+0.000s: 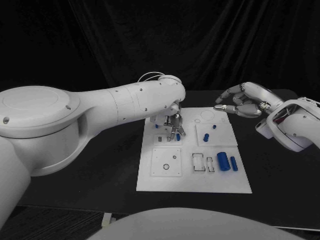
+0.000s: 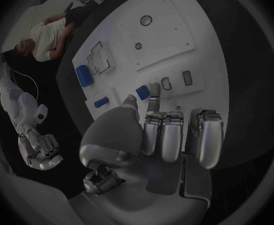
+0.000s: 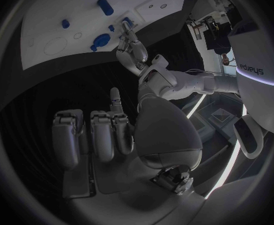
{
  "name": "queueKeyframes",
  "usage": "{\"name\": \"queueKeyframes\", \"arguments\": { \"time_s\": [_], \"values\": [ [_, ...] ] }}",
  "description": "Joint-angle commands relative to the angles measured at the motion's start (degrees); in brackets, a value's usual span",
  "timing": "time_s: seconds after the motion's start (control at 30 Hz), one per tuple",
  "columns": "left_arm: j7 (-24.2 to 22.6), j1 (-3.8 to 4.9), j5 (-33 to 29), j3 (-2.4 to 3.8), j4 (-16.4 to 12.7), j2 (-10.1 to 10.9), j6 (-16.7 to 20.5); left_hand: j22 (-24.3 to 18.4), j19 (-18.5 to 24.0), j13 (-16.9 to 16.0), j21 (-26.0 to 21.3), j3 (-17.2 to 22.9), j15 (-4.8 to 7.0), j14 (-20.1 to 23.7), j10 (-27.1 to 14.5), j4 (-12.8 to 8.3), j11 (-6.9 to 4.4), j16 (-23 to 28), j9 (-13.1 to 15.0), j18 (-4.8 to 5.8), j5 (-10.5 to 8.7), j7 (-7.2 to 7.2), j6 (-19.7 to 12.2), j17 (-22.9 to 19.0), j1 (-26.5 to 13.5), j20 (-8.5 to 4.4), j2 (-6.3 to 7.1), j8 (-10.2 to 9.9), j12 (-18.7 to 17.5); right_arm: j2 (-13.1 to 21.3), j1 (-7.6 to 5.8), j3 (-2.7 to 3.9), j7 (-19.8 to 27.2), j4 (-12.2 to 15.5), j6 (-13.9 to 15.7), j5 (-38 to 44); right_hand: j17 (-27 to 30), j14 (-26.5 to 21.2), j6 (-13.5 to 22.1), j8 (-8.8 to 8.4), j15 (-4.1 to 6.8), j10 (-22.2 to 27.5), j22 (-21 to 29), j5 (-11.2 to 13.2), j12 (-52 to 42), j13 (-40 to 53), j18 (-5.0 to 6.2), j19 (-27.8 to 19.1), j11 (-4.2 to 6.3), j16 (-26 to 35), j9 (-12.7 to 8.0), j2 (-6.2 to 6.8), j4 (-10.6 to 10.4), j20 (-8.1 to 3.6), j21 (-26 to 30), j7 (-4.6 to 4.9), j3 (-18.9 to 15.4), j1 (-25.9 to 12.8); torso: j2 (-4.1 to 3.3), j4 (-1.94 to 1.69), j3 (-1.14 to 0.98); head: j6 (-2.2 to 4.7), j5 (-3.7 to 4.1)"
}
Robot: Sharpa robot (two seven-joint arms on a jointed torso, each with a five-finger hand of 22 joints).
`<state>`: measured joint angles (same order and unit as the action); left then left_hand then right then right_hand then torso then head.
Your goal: Assemble the parts on the task board
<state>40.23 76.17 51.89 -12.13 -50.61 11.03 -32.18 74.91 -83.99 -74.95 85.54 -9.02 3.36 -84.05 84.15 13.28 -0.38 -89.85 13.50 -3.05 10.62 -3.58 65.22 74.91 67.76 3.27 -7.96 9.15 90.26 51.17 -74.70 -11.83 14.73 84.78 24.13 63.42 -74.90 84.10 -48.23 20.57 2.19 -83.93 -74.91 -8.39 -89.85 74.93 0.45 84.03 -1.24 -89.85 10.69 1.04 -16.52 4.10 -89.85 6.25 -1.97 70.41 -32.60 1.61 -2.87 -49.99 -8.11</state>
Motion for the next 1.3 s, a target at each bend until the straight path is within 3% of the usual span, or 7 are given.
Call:
{"name": "queueKeyframes", "arguments": {
  "time_s": [0.03,0.2,0.33,0.57,1.3],
  "values": [
    [2.6,-0.11,-0.4,0.06,0.1,-0.2,0.4,5.8,-0.1,-15.1,-0.4,0.6,0.13,-5.9,5.9,-0.1,-0.18,-0.1,0.1,0.84,0.48,-0.14,-0.3,15.1,0.6,-0.34,0.16,-0.3,-0.3,0.0,0.16,0.05,-0.9,0.0,-0.5,0.0,-15.1,5.9,0.1,-0.39,-0.51,-6.1,-15.0,-0.3,-0.2,15.1,-0.38,5.8,-0.54,-0.1,-0.1,-0.61,0.0,0.47,0.0,0.29,-0.4,0.1,-0.02,-0.01,0.0,-0.01,0.01],
    [2.3,-0.16,-0.4,0.06,0.1,-0.2,0.8,5.8,-0.1,-15.1,-0.5,1.4,0.15,-5.9,5.9,-0.5,-0.19,-0.1,0.4,0.82,2.1,-0.12,-0.2,15.1,1.0,-0.35,0.4,-0.7,-0.3,0.1,0.17,0.05,-1.0,0.0,-0.7,0.0,-15.1,5.9,0.1,-0.39,-0.51,-6.1,-15.0,-0.3,-0.2,15.1,-0.38,5.8,-0.54,-0.1,-0.1,-0.61,0.0,0.47,0.0,0.29,-0.4,0.1,0.0,0.01,0.02,-0.01,0.05],
    [2.2,-0.17,-0.4,0.07,0.0,-0.2,0.9,5.9,-0.1,-15.1,-0.5,2.4,0.24,-5.9,5.9,-1.3,-0.3,-0.1,0.6,0.83,4.43,0.0,0.0,15.1,1.8,-0.42,0.77,-0.9,-0.3,0.1,0.18,0.05,-1.1,-0.1,-0.7,0.0,-15.1,5.9,0.1,-0.4,-0.52,-6.1,-15.0,-0.3,-0.2,15.1,-0.37,5.8,-0.56,-0.1,-0.1,-0.63,0.0,0.48,0.1,0.29,-0.5,0.1,0.03,0.02,-0.06,-0.01,0.05],
    [1.7,-0.19,-0.4,0.07,0.0,-0.3,1.4,6.0,-0.2,-15.1,-0.6,4.6,0.56,-5.9,5.9,-2.9,-0.67,-0.1,1.4,0.83,7.16,0.41,0.6,15.1,3.4,-0.7,1.53,-1.1,-0.3,0.0,0.19,0.05,-1.1,-0.1,-0.8,0.0,-15.1,5.9,0.1,-0.39,-0.55,-6.1,-14.9,-0.3,-0.2,15.1,-0.31,5.7,-0.61,-0.1,-0.1,-0.68,0.0,0.5,0.3,0.29,-0.5,0.2,0.04,0.0,0.01,-0.01,0.06],
    [1.1,-0.2,-0.4,0.07,0.3,-0.5,2.0,6.0,-0.3,-15.1,-0.8,8.7,1.03,-5.9,5.9,-4.9,-1.17,-0.1,3.1,0.82,9.23,0.91,1.1,15.1,4.8,-1.17,2.91,-1.1,-0.3,0.0,0.22,0.05,-1.4,-0.2,-1.1,0.0,-15.1,5.9,-0.4,-0.24,-0.7,-6.1,-14.8,-0.4,-0.2,15.1,-0.24,5.5,-0.8,-0.1,0.0,-0.83,0.1,0.62,0.5,0.29,-0.6,0.3,0.07,0.01,-0.04,-0.01,-0.21]
  ]
}}
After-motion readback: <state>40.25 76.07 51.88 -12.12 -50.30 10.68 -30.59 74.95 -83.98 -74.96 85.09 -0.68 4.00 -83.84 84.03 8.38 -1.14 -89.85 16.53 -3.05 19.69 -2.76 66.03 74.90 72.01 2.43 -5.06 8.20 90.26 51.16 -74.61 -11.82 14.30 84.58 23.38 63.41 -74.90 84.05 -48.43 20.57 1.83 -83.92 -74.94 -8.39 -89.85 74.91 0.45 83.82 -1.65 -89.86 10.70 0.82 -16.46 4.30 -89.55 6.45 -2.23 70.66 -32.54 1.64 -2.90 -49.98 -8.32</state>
